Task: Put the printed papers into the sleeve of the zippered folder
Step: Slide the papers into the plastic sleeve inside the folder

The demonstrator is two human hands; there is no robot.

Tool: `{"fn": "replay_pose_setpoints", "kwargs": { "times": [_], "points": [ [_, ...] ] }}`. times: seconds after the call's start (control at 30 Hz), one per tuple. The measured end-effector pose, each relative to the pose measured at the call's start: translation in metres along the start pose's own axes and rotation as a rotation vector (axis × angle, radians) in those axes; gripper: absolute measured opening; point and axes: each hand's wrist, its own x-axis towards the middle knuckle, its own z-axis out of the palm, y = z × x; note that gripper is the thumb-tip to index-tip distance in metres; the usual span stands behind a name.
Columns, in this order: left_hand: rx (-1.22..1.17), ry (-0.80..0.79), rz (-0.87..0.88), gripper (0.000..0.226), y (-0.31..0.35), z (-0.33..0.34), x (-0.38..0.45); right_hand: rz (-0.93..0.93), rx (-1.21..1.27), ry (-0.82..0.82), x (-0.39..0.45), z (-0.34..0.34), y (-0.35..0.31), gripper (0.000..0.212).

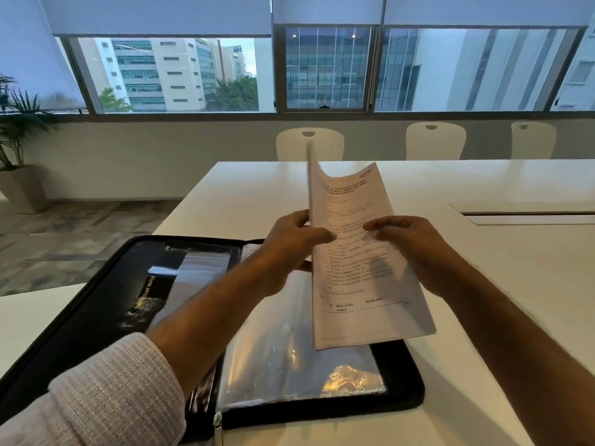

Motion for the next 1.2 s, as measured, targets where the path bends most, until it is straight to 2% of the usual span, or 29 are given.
{"fn": "replay_pose_setpoints", "kwargs": {
  "times": [0.03, 0.13, 0.2, 0.3, 0.43, 0.5, 0.67, 0.77, 0.87, 0.93, 1.0, 1.1, 1.2],
  "points": [
    [0.007, -0.051, 0.011, 0.044, 0.002, 0.003, 0.000, -0.018, 0.000, -0.012, 0.000, 0.003, -0.002, 0.015],
    [0.065, -0.165, 0.016, 0.072, 0.002, 0.011, 0.003, -0.071, -0.052, -0.037, 0.002, 0.012, -0.009, 0.050],
    [0.108, -0.155, 0.043, 0.074, 0.000, 0.016, 0.005, -0.105, -0.100, -0.026, 0.002, 0.018, -0.014, 0.057],
    [0.067, -0.110, 0.108, 0.067, -0.001, 0.016, 0.012, -0.136, -0.122, 0.009, 0.004, 0.026, -0.020, 0.048],
    [0.056, -0.242, 0.093, 0.083, -0.002, 0.012, 0.015, -0.151, -0.206, -0.013, 0.008, 0.036, -0.024, 0.052],
    [0.077, -0.310, 0.110, 0.074, -0.003, 0.011, 0.017, -0.159, -0.220, 0.007, 0.013, 0.040, -0.024, 0.052],
    [-0.001, -0.347, 0.049, 0.050, -0.005, -0.010, 0.031, -0.107, -0.199, 0.102, 0.037, 0.034, -0.011, 0.020],
    [0.003, -0.274, 0.021, 0.052, -0.011, -0.023, 0.039, -0.014, -0.143, 0.113, 0.047, 0.030, -0.006, 0.009],
    [0.041, -0.075, -0.001, 0.047, -0.023, -0.041, 0.053, 0.046, -0.090, 0.131, 0.055, 0.024, -0.005, 0.014],
    [0.214, 0.061, 0.006, 0.041, -0.037, -0.056, 0.066, 0.064, -0.092, 0.131, 0.060, 0.019, -0.005, 0.015],
    [0.492, 0.163, 0.035, 0.038, -0.055, -0.070, 0.076, 0.086, -0.118, 0.117, 0.064, 0.015, -0.005, 0.015],
    [0.856, 0.124, 0.014, 0.046, -0.080, -0.082, 0.087, 0.151, -0.197, 0.038, 0.070, 0.009, 0.000, 0.020],
    [1.032, 0.031, -0.036, 0.059, -0.095, -0.085, 0.095, 0.223, -0.191, -0.033, 0.080, 0.004, 0.011, 0.011]
  ]
}}
